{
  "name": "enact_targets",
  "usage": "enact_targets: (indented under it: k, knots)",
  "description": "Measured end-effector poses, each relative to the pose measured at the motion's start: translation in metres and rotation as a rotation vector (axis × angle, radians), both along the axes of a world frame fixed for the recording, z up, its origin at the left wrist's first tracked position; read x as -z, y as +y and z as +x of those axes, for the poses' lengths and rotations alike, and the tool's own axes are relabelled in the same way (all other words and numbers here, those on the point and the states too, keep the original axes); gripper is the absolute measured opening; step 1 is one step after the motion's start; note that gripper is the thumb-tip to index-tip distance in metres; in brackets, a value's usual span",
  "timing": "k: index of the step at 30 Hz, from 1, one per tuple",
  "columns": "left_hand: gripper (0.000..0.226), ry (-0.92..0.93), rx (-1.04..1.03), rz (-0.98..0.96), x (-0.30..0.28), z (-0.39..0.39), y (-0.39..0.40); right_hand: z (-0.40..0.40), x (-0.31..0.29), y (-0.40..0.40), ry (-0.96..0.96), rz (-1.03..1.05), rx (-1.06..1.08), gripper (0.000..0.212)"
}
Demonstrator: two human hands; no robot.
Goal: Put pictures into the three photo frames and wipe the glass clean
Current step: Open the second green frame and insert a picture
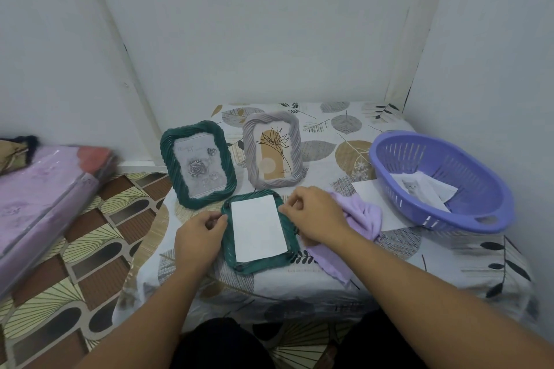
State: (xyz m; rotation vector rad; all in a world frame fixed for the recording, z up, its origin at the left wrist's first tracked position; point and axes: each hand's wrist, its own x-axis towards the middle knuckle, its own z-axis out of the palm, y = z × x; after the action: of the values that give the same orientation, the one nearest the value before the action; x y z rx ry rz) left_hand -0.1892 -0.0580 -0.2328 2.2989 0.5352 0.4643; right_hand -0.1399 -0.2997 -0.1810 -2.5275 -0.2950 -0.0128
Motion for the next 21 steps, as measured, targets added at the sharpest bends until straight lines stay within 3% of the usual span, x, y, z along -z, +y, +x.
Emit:
enact_targets:
  k: [9, 16, 21]
  knots:
    - [0.023, 0.003, 0.013, 0.012, 0.000, 0.000, 0.001, -0.006, -0.004, 0.029, 0.012, -0.318, -0.010, 0.051]
    - [0.023, 0.005, 0.020, 0.006, 0.001, -0.001, 0.002, 0.000, 0.006, 0.039, 0.189, -0.160, 0.084, 0.042]
    - [0.024, 0.009, 0.018, 0.008, 0.001, -0.001, 0.002, -0.001, 0.006, 0.037, 0.181, -0.084, 0.106, 0.029]
